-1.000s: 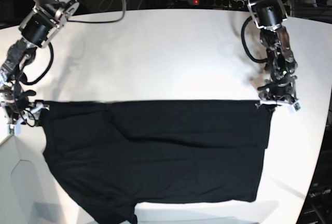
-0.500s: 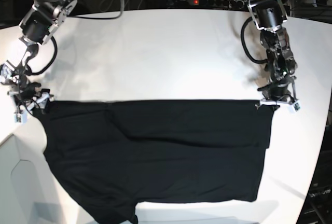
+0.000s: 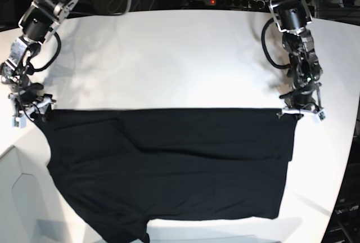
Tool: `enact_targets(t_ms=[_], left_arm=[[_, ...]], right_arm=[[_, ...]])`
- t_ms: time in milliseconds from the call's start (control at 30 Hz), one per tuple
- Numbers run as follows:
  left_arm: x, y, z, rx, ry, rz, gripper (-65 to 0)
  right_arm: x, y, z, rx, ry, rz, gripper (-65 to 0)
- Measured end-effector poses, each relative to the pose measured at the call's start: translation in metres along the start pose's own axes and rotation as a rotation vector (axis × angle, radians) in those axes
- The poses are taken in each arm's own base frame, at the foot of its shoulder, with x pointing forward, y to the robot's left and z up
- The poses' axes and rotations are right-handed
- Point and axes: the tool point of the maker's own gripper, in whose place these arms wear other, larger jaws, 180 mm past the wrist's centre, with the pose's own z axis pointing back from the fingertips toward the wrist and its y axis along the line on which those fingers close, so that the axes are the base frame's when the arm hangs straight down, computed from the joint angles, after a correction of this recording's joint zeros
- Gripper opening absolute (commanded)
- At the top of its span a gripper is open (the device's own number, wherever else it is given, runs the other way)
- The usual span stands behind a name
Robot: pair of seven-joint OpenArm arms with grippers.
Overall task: Fold the T-shirt properly
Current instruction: 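Lower the folded edge onto the shirt and release both grippers, then drag the shirt toward the robot with both grippers holding the fold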
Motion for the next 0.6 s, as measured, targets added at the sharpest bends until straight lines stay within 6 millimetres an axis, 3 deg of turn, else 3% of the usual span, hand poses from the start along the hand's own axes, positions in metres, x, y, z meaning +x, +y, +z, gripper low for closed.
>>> enact_targets(t_ms=[200, 433, 600], left_arm=[[-0.003, 0.003, 0.001, 0.002, -0.003, -0.005, -64.9], [-0.009, 0.008, 0.01, -0.001, 0.002, -0.017, -64.9], [-0.015, 0.014, 0.027, -0.003, 0.006, -0.053, -64.9]], right_arm=[[-0.008, -0.003, 0.004, -0.006, 0.011, 0.003, -65.0], [-0.015, -0.011, 0.012, -0.013, 0.013, 0.004, -65.0], [-0.026, -0.022, 0.036, -0.07, 0.073, 0.115, -65.0]])
